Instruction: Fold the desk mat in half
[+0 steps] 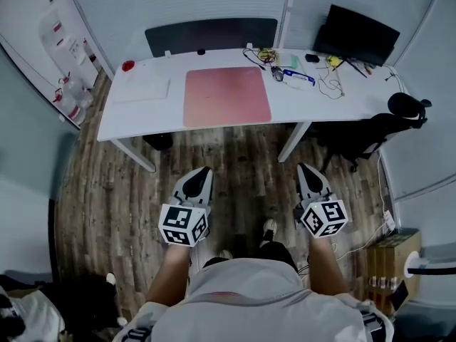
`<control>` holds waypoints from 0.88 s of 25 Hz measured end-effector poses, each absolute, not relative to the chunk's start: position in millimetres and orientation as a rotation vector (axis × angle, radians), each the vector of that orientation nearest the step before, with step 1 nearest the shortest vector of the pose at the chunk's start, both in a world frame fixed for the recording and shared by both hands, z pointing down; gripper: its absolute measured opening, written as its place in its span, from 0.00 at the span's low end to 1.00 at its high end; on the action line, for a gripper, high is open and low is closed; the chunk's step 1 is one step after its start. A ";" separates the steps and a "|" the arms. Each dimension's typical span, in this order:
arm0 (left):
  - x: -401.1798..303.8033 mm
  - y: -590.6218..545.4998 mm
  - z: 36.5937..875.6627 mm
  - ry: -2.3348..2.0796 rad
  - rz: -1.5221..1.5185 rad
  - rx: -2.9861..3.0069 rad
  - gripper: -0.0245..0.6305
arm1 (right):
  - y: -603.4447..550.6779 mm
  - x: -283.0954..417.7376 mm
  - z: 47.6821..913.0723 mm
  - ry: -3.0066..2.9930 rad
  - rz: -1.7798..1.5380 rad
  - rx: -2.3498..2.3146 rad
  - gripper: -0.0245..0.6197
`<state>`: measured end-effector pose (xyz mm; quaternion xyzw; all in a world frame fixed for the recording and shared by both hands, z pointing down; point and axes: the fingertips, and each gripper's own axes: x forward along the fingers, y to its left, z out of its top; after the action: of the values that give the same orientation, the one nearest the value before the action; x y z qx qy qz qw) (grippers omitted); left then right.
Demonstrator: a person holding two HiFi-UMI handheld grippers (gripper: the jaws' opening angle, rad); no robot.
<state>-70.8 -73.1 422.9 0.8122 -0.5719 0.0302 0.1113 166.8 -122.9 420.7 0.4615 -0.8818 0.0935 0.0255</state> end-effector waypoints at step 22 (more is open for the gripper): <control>-33.0 -324.3 430.4 -1.878 0.150 2.200 0.08 | -430.8 214.0 487.5 -2.643 0.517 1.275 0.13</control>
<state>-33.0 -324.3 430.4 0.7539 -0.6435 0.0515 0.1221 214.0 -430.8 487.5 0.4264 -0.8842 0.1728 0.0810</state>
